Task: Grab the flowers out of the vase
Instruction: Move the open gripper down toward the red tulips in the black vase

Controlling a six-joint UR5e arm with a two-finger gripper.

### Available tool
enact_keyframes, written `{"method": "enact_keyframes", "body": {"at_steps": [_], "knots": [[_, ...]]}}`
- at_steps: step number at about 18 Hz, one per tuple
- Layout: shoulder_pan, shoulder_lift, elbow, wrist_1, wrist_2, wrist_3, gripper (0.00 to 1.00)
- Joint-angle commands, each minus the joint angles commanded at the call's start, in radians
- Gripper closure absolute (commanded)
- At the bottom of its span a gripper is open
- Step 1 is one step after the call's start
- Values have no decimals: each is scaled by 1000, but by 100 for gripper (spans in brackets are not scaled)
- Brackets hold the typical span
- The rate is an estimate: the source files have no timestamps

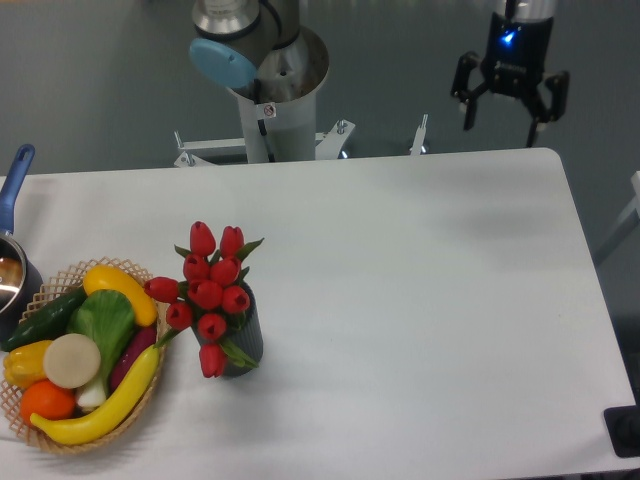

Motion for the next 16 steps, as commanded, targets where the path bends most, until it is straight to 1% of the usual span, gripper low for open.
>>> {"method": "enact_keyframes", "body": {"at_steps": [2, 4, 6, 8, 11, 13, 15, 16], "knots": [[-12, 2, -35, 0, -63, -6, 0], [-38, 0, -57, 9, -101, 0, 0], [-67, -1, -75, 53, -126, 5, 0], [-100, -5, -104, 93, -175, -3, 0], [-149, -37, -108, 100, -238, -3, 0], [-190, -60, -108, 100, -311, -3, 0], [-198, -69, -109, 101, -380, -5, 0], [-210, -83, -111, 101, -403, -3, 0]]}}
